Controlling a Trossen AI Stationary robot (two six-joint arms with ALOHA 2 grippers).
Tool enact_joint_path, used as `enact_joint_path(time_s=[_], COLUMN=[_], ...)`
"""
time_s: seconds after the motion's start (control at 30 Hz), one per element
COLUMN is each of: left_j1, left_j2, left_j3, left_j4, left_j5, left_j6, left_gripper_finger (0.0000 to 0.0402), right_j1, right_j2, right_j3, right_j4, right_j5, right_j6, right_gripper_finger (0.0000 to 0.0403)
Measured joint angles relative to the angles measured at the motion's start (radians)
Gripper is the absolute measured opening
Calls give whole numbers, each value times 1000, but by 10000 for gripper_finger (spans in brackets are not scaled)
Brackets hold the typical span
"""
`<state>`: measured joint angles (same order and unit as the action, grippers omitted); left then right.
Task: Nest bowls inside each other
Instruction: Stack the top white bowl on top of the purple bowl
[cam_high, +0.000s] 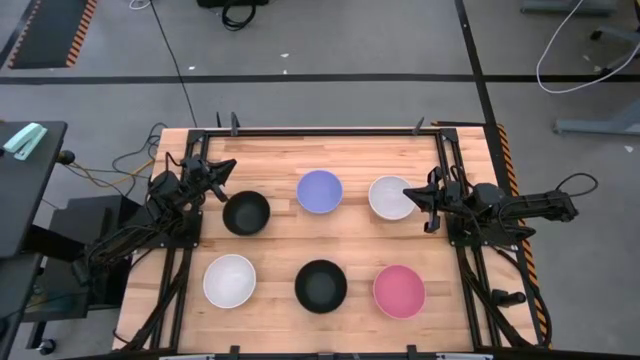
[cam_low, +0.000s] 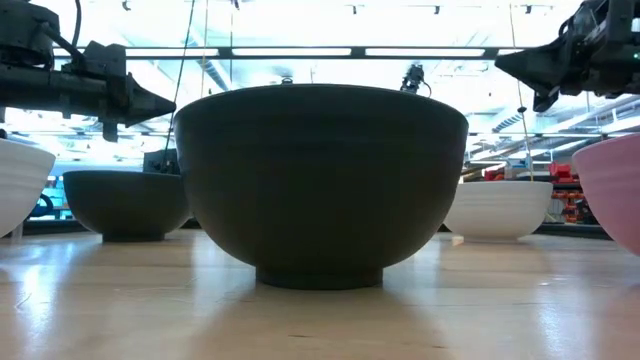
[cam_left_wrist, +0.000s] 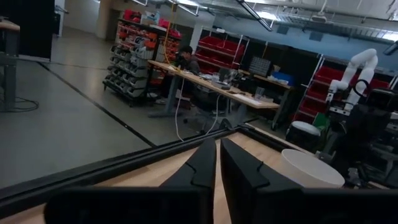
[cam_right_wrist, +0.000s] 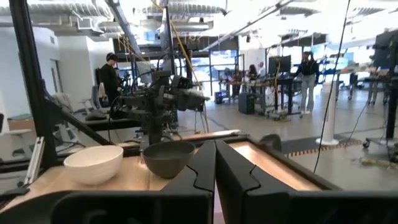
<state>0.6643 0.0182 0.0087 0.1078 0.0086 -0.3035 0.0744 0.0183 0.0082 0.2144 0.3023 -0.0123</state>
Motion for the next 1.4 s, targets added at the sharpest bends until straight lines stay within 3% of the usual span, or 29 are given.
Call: enact_joint_path(time_s=[0.23,0.4,0.67,0.97,1.2,1.4], left_j1=[0,0,0,-1,-1,-1], left_j2=[0,0,1,1,1,1], left_j3=[0,0,0,0,0,0], left_j4=[0,-1,13,-27,-65,-67], left_j5=[0,0,0,1,0,0], left_j6=[35,78,106,60,58,61], left_gripper_finger=[18,24,28,18,27,32], right_j1=[-16,-41,-121,-276,-442,-566], right_j2=[0,64,409,857,1125,1251], right_j3=[62,262,649,974,1113,1135], right_j4=[-22,-284,-709,-1106,-1340,-1357], right_j5=[203,215,251,247,143,36], right_j6=[123,142,201,265,327,291], right_gripper_finger=[16,16,28,90,123,119])
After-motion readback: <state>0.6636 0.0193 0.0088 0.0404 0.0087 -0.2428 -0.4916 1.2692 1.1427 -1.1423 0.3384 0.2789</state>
